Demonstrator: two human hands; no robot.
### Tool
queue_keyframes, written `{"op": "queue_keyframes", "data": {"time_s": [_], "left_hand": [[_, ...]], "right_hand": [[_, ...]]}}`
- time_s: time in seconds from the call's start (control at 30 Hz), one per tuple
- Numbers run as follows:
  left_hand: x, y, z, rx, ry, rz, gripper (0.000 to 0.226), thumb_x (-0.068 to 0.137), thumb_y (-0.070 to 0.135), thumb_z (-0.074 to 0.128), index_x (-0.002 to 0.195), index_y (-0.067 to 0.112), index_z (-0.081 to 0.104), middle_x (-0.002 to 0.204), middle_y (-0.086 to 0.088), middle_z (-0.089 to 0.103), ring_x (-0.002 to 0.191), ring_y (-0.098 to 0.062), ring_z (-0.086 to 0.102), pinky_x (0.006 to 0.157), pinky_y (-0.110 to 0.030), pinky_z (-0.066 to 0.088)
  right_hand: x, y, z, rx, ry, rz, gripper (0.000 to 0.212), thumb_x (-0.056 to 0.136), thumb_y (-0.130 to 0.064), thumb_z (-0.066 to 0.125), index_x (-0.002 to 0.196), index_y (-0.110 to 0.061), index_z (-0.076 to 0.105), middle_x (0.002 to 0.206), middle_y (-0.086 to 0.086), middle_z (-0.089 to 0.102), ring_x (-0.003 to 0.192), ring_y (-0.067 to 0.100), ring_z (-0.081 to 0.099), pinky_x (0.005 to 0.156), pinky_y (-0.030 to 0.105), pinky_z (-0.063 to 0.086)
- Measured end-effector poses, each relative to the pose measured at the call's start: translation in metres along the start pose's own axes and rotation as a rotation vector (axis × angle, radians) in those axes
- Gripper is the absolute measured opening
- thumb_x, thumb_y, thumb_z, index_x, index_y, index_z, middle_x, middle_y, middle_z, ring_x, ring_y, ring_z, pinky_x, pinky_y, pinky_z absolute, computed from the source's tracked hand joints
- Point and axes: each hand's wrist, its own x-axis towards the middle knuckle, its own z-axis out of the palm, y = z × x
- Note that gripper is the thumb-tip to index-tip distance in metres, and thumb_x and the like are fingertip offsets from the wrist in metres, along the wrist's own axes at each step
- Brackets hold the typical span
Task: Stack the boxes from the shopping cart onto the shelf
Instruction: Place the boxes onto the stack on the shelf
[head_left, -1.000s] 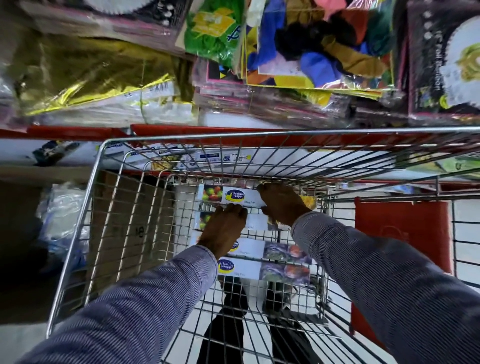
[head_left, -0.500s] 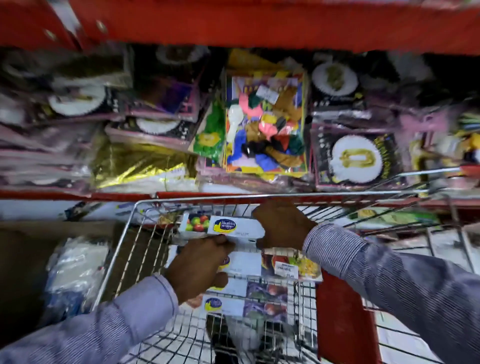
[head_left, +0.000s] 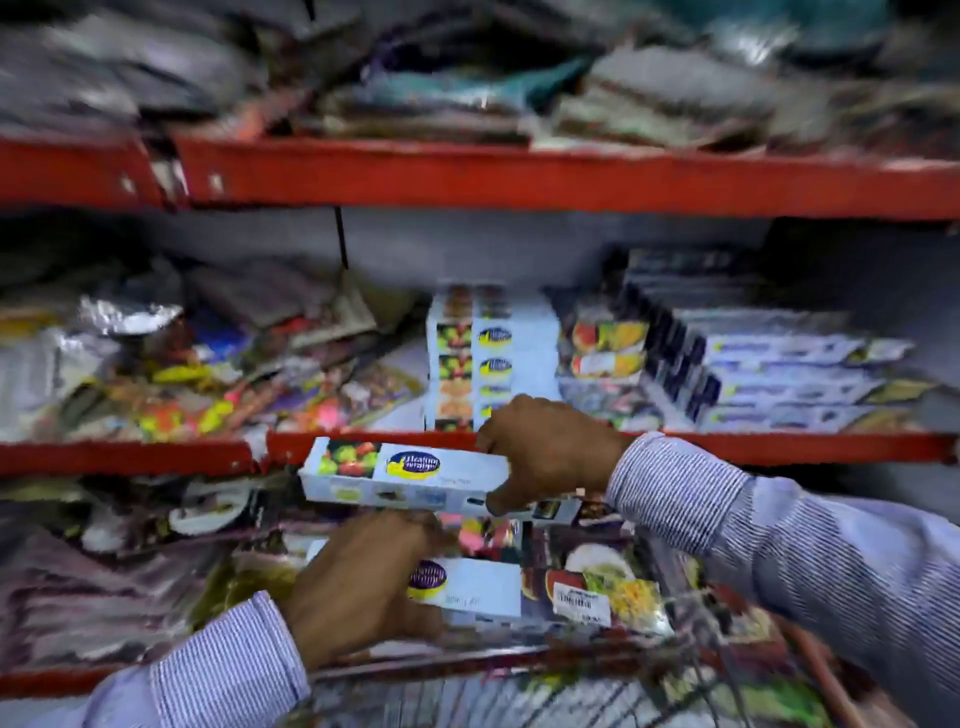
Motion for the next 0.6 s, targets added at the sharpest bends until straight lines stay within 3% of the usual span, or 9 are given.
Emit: {"op": "queue_keyframes", "data": {"time_s": [0.07, 0.17, 0.23, 0.33, 0.37, 0.47, 0.6], "left_hand": [[0.015, 0.001, -0.019, 0.016, 0.037, 0.001, 0.068, 0.053, 0.065, 0.067, 0.115, 0.037, 0.062, 0.115, 0.014, 0.070, 0.106, -0.012, 0.064, 0.078, -0.030, 0.054], [0.039, 0.005, -0.048, 0.027, 0.081, -0.004, 0.065, 0.055, 0.059, 0.071, 0.115, 0.035, 0.064, 0.112, 0.010, 0.070, 0.104, -0.014, 0.064, 0.079, -0.032, 0.052], [0.055, 0.008, -0.060, 0.018, 0.091, -0.012, 0.064, 0.055, 0.057, 0.070, 0.114, 0.034, 0.065, 0.111, 0.007, 0.070, 0.104, -0.016, 0.063, 0.083, -0.034, 0.052], [0.075, 0.008, -0.066, 0.018, 0.116, -0.012, 0.068, 0.056, 0.061, 0.072, 0.118, 0.035, 0.063, 0.117, 0.009, 0.069, 0.109, -0.015, 0.061, 0.088, -0.030, 0.049], [0.080, 0.009, -0.066, 0.013, 0.114, -0.012, 0.068, 0.057, 0.060, 0.074, 0.120, 0.034, 0.063, 0.118, 0.009, 0.068, 0.108, -0.015, 0.061, 0.087, -0.029, 0.048], [0.093, 0.013, -0.067, -0.002, 0.105, -0.008, 0.063, 0.061, 0.052, 0.078, 0.119, 0.030, 0.067, 0.114, 0.009, 0.070, 0.101, -0.016, 0.063, 0.082, -0.030, 0.050], [0.102, 0.008, -0.059, -0.039, 0.101, -0.028, 0.063, 0.062, 0.049, 0.080, 0.121, 0.030, 0.066, 0.118, 0.008, 0.068, 0.105, -0.018, 0.061, 0.086, -0.033, 0.051]], "right_hand": [[-0.001, 0.012, -0.023, -0.015, 0.009, 0.026, 0.042, 0.064, -0.048, 0.077, 0.095, -0.020, 0.071, 0.095, 0.002, 0.072, 0.085, 0.022, 0.061, 0.065, 0.030, 0.048], [0.001, 0.037, -0.047, -0.012, 0.018, 0.076, 0.046, 0.068, -0.045, 0.077, 0.104, -0.019, 0.070, 0.107, 0.004, 0.072, 0.097, 0.025, 0.064, 0.079, 0.039, 0.056], [0.006, 0.056, -0.056, -0.015, 0.022, 0.100, 0.046, 0.071, -0.041, 0.078, 0.107, -0.015, 0.068, 0.112, 0.006, 0.071, 0.102, 0.027, 0.063, 0.080, 0.036, 0.053], [0.019, 0.088, -0.055, -0.026, 0.022, 0.150, 0.040, 0.075, -0.034, 0.077, 0.107, -0.013, 0.065, 0.111, 0.010, 0.068, 0.103, 0.030, 0.061, 0.072, 0.027, 0.037], [0.025, 0.098, -0.052, -0.007, 0.024, 0.174, 0.041, 0.075, -0.032, 0.077, 0.109, -0.013, 0.065, 0.112, 0.011, 0.068, 0.104, 0.030, 0.061, 0.073, 0.027, 0.039], [0.045, 0.121, -0.041, 0.028, 0.024, 0.222, 0.052, 0.076, -0.029, 0.078, 0.122, -0.012, 0.062, 0.126, 0.014, 0.062, 0.113, 0.032, 0.060, 0.090, 0.035, 0.050], [0.066, 0.138, -0.021, 0.022, -0.017, 0.265, 0.063, 0.083, -0.027, 0.073, 0.138, -0.013, 0.047, 0.143, 0.012, 0.045, 0.130, 0.029, 0.046, 0.105, 0.034, 0.039]]}}
